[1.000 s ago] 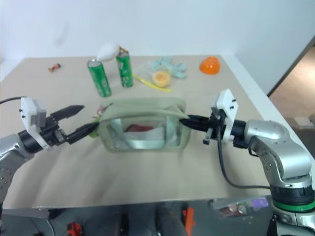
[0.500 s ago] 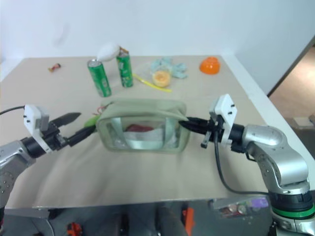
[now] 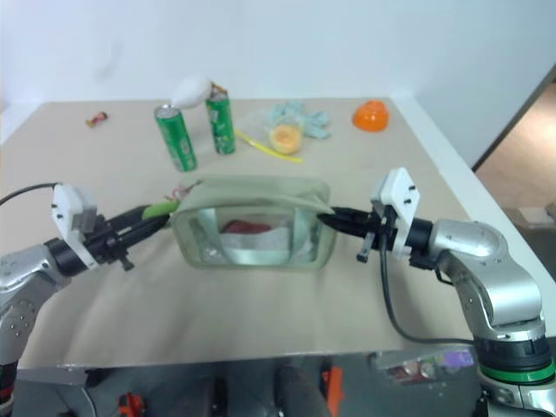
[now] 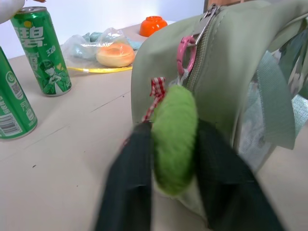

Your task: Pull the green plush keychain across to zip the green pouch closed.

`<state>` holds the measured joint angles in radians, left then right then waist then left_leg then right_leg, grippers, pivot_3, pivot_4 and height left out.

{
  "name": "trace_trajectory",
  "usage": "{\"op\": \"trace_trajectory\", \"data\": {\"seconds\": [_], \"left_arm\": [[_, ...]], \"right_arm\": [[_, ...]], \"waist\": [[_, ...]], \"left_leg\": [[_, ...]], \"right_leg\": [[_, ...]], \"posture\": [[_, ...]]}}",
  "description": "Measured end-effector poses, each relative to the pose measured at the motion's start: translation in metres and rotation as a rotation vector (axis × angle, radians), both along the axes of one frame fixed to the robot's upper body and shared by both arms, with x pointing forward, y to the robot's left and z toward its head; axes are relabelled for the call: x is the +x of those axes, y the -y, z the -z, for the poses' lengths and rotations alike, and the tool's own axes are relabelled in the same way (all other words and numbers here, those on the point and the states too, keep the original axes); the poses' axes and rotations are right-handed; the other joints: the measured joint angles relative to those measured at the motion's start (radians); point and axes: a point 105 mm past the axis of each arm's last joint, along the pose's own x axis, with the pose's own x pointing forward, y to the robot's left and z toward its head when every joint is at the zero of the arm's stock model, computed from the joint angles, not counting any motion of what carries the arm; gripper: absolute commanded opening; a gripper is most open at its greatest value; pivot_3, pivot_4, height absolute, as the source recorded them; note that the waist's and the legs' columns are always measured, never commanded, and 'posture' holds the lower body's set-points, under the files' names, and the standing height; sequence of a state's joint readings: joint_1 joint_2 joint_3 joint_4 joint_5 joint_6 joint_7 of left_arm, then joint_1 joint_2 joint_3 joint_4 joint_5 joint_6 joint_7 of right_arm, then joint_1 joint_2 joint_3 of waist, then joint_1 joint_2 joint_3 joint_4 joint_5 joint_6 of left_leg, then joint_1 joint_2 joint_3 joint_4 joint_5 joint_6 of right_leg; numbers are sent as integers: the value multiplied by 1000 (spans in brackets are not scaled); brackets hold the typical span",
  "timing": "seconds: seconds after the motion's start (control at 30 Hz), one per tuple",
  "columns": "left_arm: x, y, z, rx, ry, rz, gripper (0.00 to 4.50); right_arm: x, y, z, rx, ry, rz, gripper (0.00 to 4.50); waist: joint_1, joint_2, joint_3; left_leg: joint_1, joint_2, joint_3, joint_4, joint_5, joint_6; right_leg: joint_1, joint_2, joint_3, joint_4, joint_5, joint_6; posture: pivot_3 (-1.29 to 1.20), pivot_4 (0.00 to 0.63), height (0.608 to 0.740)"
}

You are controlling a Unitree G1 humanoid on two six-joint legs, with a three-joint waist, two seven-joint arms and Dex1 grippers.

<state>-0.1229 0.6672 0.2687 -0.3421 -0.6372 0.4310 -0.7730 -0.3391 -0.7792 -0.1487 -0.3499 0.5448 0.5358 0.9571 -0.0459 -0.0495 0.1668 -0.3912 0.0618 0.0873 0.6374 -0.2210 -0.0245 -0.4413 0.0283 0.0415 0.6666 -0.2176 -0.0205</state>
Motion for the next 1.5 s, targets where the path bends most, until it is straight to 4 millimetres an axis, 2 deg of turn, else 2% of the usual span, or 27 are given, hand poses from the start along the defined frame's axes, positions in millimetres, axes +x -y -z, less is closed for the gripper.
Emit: {"op": "trace_trajectory", "data": {"seconds": [0.13,0.23,0.37,0.43,0.5,0.63,0.77,0.9,0.93,1.17,1.2,1.27,1.37,1.5], "left_arm": [[2,1,-3,-6,12,0,18],[6,3,-17,-11,59,11,18],[13,22,-87,4,270,92,18],[10,37,-105,22,315,155,18],[9,57,-102,54,288,243,18],[5,81,-85,130,228,370,18],[4,85,-72,206,193,418,18],[6,84,-71,264,191,434,18],[8,83,-72,266,192,433,741],[10,78,-71,285,196,446,3122],[10,77,-72,290,197,446,3279],[9,73,-75,291,203,438,4042],[10,63,-81,304,206,395,4042],[11,39,-94,283,217,293,4042]], "right_arm": [[0,0,0,-1,0,2,0],[1,1,0,-2,1,3,0],[2,4,0,-16,8,7,0],[2,4,0,-22,11,1,0],[3,4,0,-24,14,2,0],[4,3,0,-27,15,0,0],[5,3,0,-29,16,0,0],[5,3,1,-30,17,3,0],[6,3,0,-30,19,5,0],[7,2,-2,-29,27,10,0],[7,2,-2,-29,28,9,0],[7,1,-2,-30,28,6,0],[9,0,-3,-31,30,2,0],[11,-1,-4,-33,30,-4,0]], "waist": [[0,0,0],[1,0,0],[3,-4,2],[3,-3,1],[0,-3,1],[-1,-3,1],[-1,-3,1],[0,-3,1],[0,-3,1],[0,-3,1],[0,-3,1],[0,-3,1],[-1,-3,1],[-2,-3,1]], "left_leg": [[0,0,0,0,0,0],[0,0,0,0,0,0],[-1,-4,-3,2,1,0],[-1,-5,-3,1,0,0],[-1,-6,-1,1,0,1],[-1,-6,-1,1,-1,2],[-1,-5,-2,1,-1,1],[-1,-6,-2,1,0,1],[-1,-6,-2,2,0,1],[-2,-6,-2,2,0,1],[-1,-6,-2,2,0,1],[-1,-5,-2,2,0,1],[-1,-4,-2,2,0,1],[-1,-3,-2,1,0,1]], "right_leg": [[0,0,0,0,0,0],[0,0,0,0,0,0],[1,1,-2,0,1,1],[2,1,-1,0,0,2],[1,1,1,0,0,3],[1,0,2,0,-1,3],[1,1,1,0,-1,3],[1,1,0,0,-1,3],[1,1,0,0,-1,3],[1,0,1,0,-1,3],[1,0,1,0,-1,3],[1,0,0,0,-1,3],[1,0,1,0,0,3],[1,0,0,0,-1,3]], "posture": [[0,150,740],[0,150,740],[0,150,740],[0,150,740],[0,150,740],[0,150,740],[0,150,740],[0,150,740],[0,150,740],[0,150,740],[0,150,740],[0,150,740],[0,150,740],[0,150,740]]}}
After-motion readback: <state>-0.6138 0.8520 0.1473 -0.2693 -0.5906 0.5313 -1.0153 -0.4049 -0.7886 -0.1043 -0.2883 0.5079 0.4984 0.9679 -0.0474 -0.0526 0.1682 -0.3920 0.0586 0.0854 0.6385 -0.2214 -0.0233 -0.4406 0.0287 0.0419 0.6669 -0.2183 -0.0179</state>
